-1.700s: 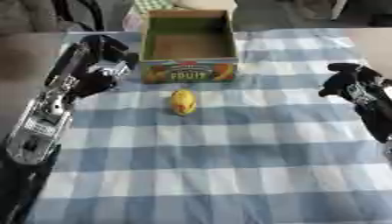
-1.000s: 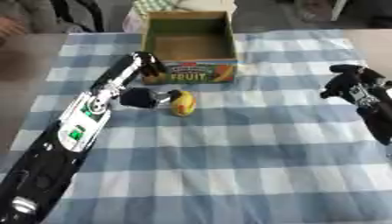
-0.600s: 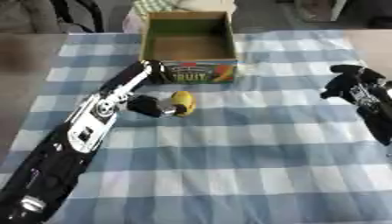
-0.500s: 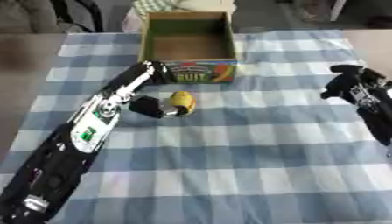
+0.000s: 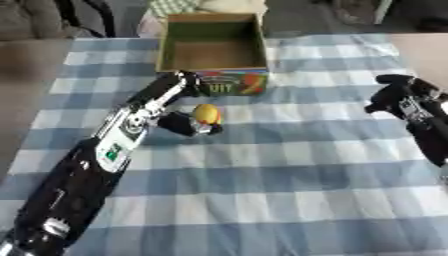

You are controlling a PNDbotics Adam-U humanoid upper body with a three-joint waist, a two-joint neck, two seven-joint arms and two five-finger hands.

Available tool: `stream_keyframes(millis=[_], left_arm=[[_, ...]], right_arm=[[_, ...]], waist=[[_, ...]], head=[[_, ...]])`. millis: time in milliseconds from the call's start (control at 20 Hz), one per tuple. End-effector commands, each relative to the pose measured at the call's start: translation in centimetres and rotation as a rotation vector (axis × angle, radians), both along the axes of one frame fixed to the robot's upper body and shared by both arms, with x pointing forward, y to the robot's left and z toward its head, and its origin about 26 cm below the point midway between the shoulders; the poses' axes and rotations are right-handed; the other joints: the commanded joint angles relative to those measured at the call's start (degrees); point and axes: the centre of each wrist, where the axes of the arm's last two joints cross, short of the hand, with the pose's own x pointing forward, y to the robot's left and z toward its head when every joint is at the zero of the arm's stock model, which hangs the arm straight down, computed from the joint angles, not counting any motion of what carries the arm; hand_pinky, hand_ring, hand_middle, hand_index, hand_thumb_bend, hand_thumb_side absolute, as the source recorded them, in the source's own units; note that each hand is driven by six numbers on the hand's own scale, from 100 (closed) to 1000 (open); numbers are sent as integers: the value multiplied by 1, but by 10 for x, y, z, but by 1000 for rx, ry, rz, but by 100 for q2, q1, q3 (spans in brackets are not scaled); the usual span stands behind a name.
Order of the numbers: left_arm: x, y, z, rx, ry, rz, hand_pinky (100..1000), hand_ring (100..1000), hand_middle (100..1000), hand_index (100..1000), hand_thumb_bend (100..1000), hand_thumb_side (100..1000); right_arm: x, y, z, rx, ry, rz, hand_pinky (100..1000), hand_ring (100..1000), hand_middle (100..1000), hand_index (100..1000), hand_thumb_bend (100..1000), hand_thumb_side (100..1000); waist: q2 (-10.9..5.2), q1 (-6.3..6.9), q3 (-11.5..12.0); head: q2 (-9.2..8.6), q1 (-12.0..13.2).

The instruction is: Pick up objects on the table and place them in the box.

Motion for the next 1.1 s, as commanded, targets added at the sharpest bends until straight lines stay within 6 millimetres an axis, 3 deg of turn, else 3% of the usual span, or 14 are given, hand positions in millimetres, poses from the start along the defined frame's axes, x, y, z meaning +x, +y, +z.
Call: stream_keyframes(millis=[50,100,950,1000,1100], left_arm=[[4,-2,7,22,-28,-4,715,666,644,687,645,314],[5,-2,5,29,-25,-2,715,664,643,686,630,357],[9,8,-5,82,-45,79,709,662,646,690,481,145],[10,9,-5,85,-47,83,703,647,627,678,443,100],[10,9,-5,81,-57,94,679,605,580,634,336,100]], right_arm=[[0,0,10,-9,-31,8,691,571,551,798,100,577],[0,0,10,-9,-31,7,691,571,551,798,100,572],[0,0,9,-9,-26,7,691,571,550,798,100,574],[0,-1,9,-9,-26,7,691,571,550,798,100,574],[0,-1,9,-8,-25,7,691,571,550,798,100,575]], waist=[[-92,-20,-15],[-90,-21,-16],[-92,-19,-13],[-92,-19,-12],[-92,-18,-11]], head=[[-16,31],[-15,30],[-12,-16],[-12,-19],[-11,-22]])
